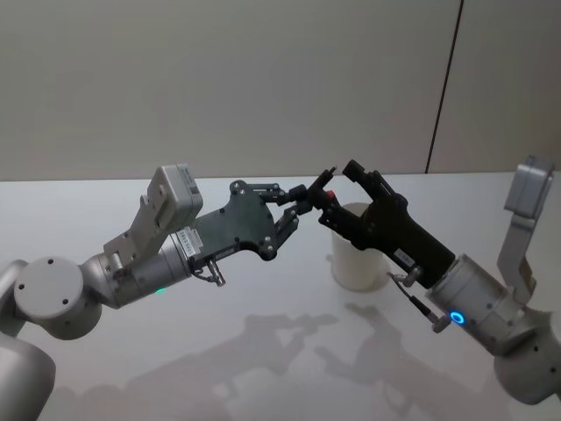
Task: Place the pen into the pen holder.
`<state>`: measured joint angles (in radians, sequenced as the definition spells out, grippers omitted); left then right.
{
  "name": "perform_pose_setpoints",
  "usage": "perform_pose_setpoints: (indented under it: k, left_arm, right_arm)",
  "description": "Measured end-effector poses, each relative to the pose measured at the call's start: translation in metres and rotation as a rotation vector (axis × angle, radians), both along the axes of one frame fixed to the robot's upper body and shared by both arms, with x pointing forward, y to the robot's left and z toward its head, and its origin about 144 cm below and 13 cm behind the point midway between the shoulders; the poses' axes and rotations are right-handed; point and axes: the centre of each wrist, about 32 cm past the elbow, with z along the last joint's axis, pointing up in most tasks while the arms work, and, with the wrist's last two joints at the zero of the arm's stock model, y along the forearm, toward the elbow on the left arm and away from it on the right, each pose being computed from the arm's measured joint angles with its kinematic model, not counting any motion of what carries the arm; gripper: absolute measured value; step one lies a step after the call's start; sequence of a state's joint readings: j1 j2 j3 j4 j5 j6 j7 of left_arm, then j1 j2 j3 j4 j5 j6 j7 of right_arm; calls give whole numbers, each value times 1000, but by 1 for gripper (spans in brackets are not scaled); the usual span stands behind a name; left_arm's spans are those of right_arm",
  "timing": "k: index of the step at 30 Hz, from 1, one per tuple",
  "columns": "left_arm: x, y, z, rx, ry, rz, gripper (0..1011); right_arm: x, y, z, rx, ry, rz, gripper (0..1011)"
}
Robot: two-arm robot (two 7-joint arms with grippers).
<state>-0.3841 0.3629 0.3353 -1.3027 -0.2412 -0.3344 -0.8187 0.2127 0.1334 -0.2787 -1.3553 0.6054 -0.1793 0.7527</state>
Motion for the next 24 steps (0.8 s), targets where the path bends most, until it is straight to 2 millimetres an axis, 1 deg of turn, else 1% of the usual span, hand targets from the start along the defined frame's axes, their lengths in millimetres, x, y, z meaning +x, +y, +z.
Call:
perform_pose_setpoints:
  k: [11, 14, 15, 16, 18, 19, 20, 21, 23, 24]
  left_arm:
    - [0, 0, 0, 0, 0, 0, 142]
    - [0, 0, 0, 0, 0, 0, 142]
    - [0, 0, 0, 0, 0, 0, 142]
    - [0, 0, 0, 0, 0, 0, 142]
    - [0, 0, 0, 0, 0, 0, 142]
    - [0, 0, 0, 0, 0, 0, 142]
    - [0, 0, 0, 0, 0, 0, 142]
    - [0, 0, 0, 0, 0, 0, 142]
    - [0, 0, 0, 0, 0, 0, 142]
    - [0, 0, 0, 0, 0, 0, 142]
  right_arm:
    - [6, 4, 0, 0, 8, -4, 998]
    - [7, 5, 0, 0, 9, -3, 929]
    - [7, 5, 0, 0, 9, -3, 875]
    - [8, 6, 0, -1, 9, -2, 875]
    - [8, 6, 0, -3, 9, -2, 826]
    - [9, 6, 0, -3, 9, -2, 771]
    - [9, 7, 1, -4, 8, -2, 771]
    - [9, 7, 1, -4, 9, -2, 712]
    - [9, 7, 1, -5, 9, -2, 681]
    - [10, 8, 1, -7, 9, -3, 634]
